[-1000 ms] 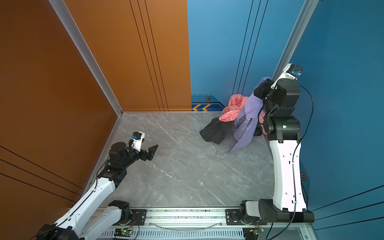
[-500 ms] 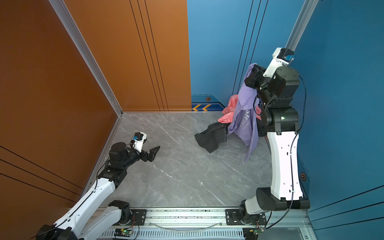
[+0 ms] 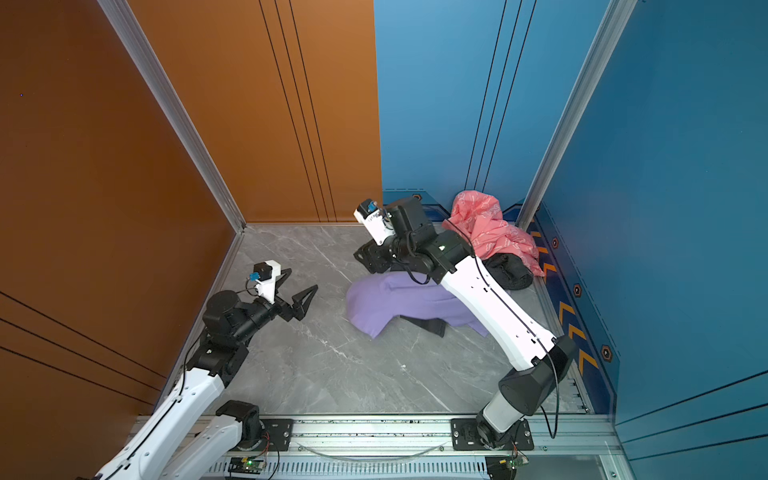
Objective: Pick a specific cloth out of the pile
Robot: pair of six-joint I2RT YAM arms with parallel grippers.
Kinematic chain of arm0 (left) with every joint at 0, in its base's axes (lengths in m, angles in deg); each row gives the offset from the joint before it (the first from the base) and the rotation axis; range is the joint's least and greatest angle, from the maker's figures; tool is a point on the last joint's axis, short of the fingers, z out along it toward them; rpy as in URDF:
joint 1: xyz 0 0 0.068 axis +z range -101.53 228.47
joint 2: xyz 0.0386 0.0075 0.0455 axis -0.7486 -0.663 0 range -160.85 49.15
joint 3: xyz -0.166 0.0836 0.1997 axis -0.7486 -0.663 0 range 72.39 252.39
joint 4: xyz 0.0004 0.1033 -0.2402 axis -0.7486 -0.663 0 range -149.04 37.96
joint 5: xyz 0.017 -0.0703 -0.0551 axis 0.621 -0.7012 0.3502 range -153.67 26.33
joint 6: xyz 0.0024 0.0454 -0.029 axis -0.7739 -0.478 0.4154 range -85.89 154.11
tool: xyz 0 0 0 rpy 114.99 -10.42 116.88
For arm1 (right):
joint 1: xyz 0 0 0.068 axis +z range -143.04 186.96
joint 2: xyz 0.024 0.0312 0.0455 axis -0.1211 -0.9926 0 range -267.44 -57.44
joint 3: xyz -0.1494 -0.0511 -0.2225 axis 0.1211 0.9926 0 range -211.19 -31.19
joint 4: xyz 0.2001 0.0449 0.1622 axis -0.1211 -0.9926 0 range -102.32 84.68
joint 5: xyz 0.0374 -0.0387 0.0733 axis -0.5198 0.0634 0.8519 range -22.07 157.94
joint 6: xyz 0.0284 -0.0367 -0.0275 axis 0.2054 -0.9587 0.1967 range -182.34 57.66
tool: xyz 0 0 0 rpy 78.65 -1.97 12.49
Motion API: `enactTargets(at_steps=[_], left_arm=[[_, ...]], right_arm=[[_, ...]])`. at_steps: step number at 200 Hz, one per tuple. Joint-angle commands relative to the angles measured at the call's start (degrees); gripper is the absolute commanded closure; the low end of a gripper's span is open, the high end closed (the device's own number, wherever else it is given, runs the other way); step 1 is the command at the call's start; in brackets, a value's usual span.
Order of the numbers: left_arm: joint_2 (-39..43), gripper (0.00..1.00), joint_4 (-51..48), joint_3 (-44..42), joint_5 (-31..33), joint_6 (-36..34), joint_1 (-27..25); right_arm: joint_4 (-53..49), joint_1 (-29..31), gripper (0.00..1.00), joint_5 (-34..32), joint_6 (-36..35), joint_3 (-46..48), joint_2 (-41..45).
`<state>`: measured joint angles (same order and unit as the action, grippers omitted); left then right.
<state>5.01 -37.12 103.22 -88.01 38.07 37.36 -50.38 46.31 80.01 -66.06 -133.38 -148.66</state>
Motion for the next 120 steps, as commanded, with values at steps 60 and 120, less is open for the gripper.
enactTargets(at_steps=[60,120], left_arm=[[-2.0,0.00,1.4,3.3,-2.6,1.6,-5.8],[-3.3,0.00,1.4,3.7,-2.0,0.2,-8.6]], right_arm=[[1.1,-17.7,0.30,-13.1,13.2,20.6,18.2],[15.8,-41.4,0.32,-5.7,39.3,50.0,34.0]])
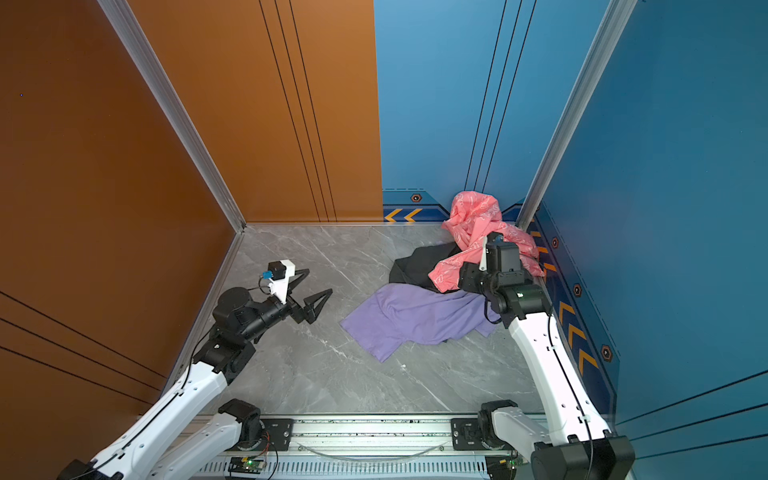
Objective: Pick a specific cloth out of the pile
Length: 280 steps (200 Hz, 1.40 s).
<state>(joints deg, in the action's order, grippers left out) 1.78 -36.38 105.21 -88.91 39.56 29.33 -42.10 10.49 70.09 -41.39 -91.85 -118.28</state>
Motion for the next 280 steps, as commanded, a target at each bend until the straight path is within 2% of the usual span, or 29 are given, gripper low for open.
enactTargets(at_steps=[1,36,72,114,189,226,280], left_arm=[[0.0,0.00,0.6,1.8,-1.1,-1.3,-0.7],[-0.3,0.00,0.6,2.0,-1.2,-1.6,-1.3],[-0.3,0.01,0.7,1.9,-1.3,-1.7,-1.6],[-0.2,0.02,0.6,1.8,-1.1,-1.9,-1.8],[0.8,0.02,-1.0,1.5,-0.8,-2.6,-1.9],[1.3,0.02,-1.2,1.3,-0.4,-3.0,-1.9],[1.5,0.02,-1.3,1.3,-0.3,-3.1,-1.9]], right_arm=[[7.8,-5.8,0.32,4.4,15.0,9.0,3.7],[17.5,-12.2,0.33,9.6,25.3,21.6,3.9],[23.0,-12.6,0.34,9.9,28.7,27.4,-1.1],[29.3,-12.7,0.43,11.2,30.8,30.7,-7.6],[36.8,-12.8,0.79,13.3,33.4,31.3,-16.7],[38.5,-12.8,1.00,13.7,35.9,31.4,-15.9],[41.4,-12.7,1.00,12.2,41.8,30.1,-3.7]])
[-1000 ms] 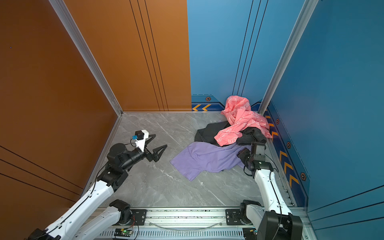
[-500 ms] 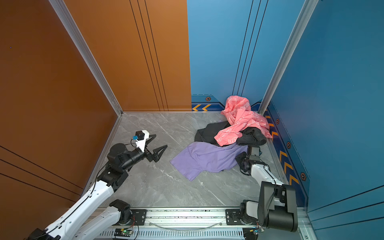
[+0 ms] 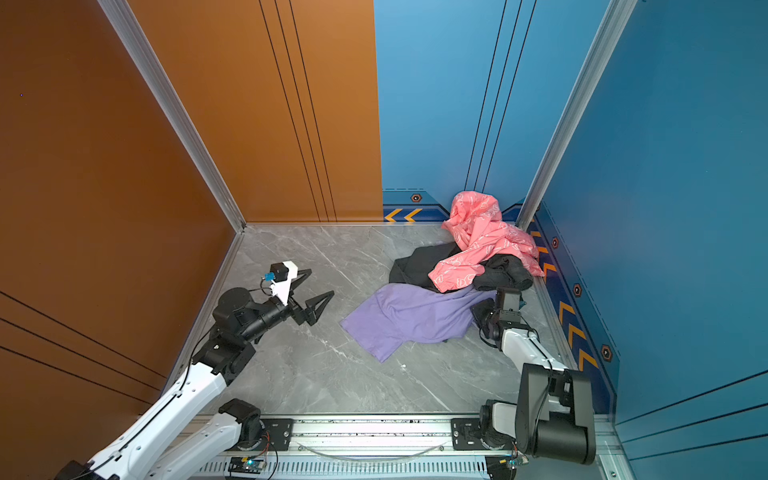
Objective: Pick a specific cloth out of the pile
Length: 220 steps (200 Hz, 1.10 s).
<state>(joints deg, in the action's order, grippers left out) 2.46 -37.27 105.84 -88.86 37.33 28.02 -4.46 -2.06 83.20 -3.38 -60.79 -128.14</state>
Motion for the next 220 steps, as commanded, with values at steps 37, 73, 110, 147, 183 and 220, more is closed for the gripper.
enactTargets(at_steps=[37,73,110,147,183,220], left_arm=[[0.5,0.02,-0.4,0.7,-0.6,-0.9,-0.6],[0.8,0.02,-0.4,0.7,-0.6,-0.9,-0.7],[1.2,0.02,-0.4,0.6,-0.6,-1.0,-0.7],[1.4,0.02,-0.4,0.7,-0.7,-0.9,-0.7],[2.0,0.02,-0.4,0.6,-0.9,-0.8,-0.7],[2.1,0.02,-0.4,1.0,-1.3,-0.4,-0.7]], right_arm=[[1.6,1.1,1.00,-4.7,2.6,-7.0,14.5],[3.3,3.8,1.00,-7.4,0.8,-12.7,17.5],[6.8,6.2,1.00,-9.9,-2.2,-19.4,17.6],[7.6,9.1,1.00,-13.5,-8.6,-28.5,16.1],[7.3,12.9,1.00,-15.7,-16.0,-36.7,13.5],[4.1,21.0,1.00,-15.0,-25.9,-45.4,8.4]])
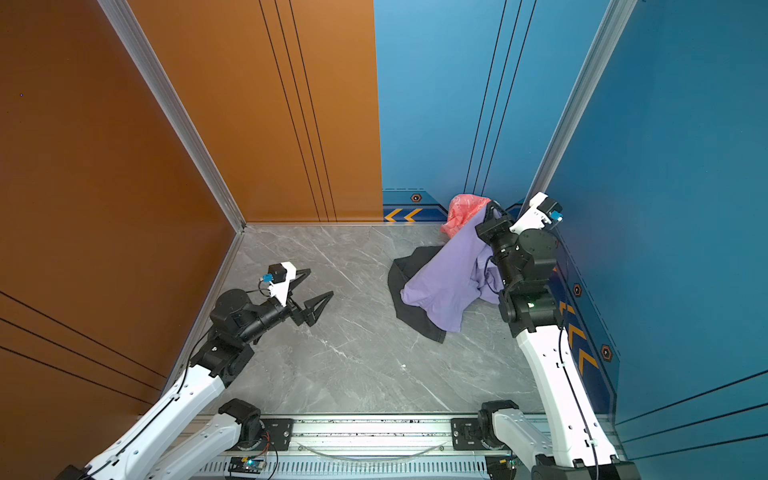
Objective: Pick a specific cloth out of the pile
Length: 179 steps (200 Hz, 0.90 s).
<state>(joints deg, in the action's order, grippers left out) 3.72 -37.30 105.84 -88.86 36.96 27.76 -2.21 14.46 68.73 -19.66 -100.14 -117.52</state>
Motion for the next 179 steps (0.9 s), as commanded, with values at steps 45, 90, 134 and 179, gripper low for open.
enactTargets(at_steps=[45,90,134,179], left_arm=[[1.5,0.02,-0.3,2.0,-1.7,0.7,-0.5],[3.0,0.02,-0.4,2.3,1.3,0.8,-0.4],[3.2,0.02,-5.2,3.9,3.2,-1.2,-0.5],[-0.8,0.00,-6.4,5.1,3.3,-1.5,-2.0]], right_arm=[[-9.2,18.6,1.00,5.9,-23.1,-18.8,-12.2],[-29.9,29.6,0.87,11.2,-34.9,-30.0,-24.9],[-44.6,32.4,0.44,-0.4,-43.0,-30.5,-29.7],[-45.8,31.5,0.22,-4.8,-44.8,-24.4,-25.4]])
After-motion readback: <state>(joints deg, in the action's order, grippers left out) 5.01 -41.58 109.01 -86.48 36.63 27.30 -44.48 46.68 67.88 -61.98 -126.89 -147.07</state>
